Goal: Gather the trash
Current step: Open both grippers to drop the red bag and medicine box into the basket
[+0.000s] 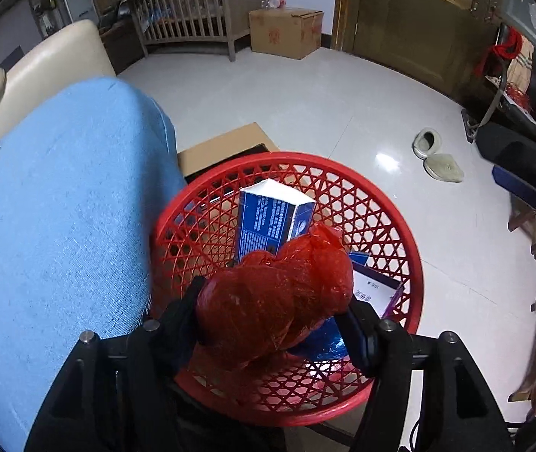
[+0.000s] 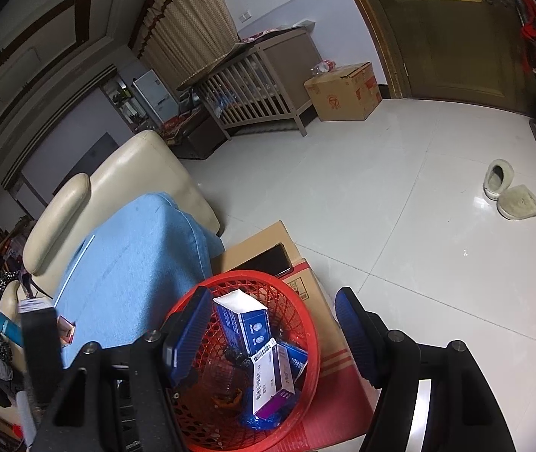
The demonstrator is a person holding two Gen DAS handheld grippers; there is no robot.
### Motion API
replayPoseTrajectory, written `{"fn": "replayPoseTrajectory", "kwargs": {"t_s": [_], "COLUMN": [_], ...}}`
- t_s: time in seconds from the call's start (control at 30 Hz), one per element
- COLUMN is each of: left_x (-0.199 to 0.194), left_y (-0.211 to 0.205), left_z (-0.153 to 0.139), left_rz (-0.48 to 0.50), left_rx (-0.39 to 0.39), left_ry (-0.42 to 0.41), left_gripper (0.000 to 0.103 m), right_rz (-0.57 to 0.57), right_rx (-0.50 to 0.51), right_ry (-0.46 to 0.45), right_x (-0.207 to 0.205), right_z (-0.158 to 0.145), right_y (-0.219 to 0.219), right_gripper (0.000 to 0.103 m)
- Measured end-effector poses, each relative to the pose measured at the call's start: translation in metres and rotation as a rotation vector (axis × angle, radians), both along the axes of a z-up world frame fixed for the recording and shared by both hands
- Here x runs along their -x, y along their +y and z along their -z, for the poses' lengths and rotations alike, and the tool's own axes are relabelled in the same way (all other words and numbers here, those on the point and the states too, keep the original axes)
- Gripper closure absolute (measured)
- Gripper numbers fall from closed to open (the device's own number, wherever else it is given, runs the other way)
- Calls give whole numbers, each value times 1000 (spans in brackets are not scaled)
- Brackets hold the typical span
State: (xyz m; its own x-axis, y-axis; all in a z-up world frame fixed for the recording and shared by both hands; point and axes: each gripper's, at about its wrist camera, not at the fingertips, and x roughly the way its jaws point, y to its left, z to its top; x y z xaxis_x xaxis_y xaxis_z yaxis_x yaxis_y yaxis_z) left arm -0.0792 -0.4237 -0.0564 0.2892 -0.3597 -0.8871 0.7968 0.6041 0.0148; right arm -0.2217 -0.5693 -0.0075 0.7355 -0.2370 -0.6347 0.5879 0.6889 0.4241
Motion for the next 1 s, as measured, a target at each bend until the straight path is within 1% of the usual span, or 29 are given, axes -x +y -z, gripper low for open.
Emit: {"fn": "replayPoseTrajectory", "kwargs": {"t_s": [0.07,0.2,0.43,0.63,0.7,0.77,1.0], "left_x": [-2,-5,-5,-7,-9,-10,-18], "left_y": [4,12,19,28,33,37,56], "left_z": [-2,-11,-22,-32,-35,-37,-43], "left_rz": [-8,-32,-34,-47,-54,-61,-100], "left_rx": [0,31,51,72,79,85,106], "left_ry": [-10,-21,-48,-69,-74,-78,-85], "left_gripper": [30,26,25,25,25,25,25], "right_rz": [-2,-20,-51,-63,-68,-73,-110], "right_rx": [1,7,33,43,45,47,64], "right_ry": [-2,-6,-16,-12,-8,-6,9], "right_x": [-1,-5,-15,-21,-23,-26,-40], "right_z": [-1,-4,-16,-19,-20,-21,-25], "right_y": [1,8,21,27,29,31,47], "right_gripper": [32,32,32,32,31,29,29]}}
